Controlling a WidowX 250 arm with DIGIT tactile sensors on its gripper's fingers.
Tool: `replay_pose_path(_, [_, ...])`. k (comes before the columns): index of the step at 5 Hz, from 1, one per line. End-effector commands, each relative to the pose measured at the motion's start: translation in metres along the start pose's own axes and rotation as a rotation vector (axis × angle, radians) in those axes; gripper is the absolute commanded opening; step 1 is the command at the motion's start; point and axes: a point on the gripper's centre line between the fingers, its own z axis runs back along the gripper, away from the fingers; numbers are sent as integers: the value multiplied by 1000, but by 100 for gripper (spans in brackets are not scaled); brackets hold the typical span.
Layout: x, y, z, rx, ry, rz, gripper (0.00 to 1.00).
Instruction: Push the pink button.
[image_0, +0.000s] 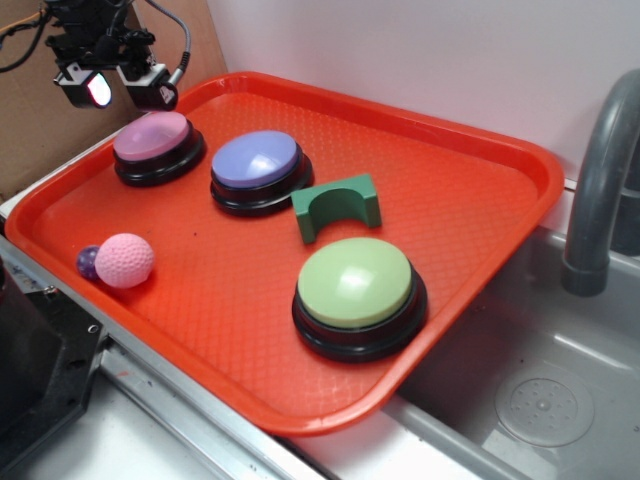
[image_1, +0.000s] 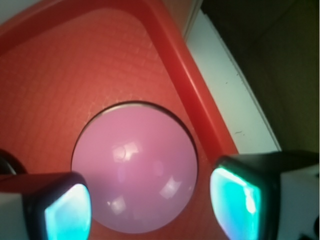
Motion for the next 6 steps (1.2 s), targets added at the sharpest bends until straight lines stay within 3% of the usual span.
replay_pose_path(1, [7, 7, 14, 10, -40, 9, 100])
replay_pose_path(2, [16, -9, -5, 57, -7, 92, 100])
replay_pose_path(4, [18, -20, -12, 66, 62, 140, 100])
replay_pose_path(6, [1, -13, 50, 44, -88, 29, 100])
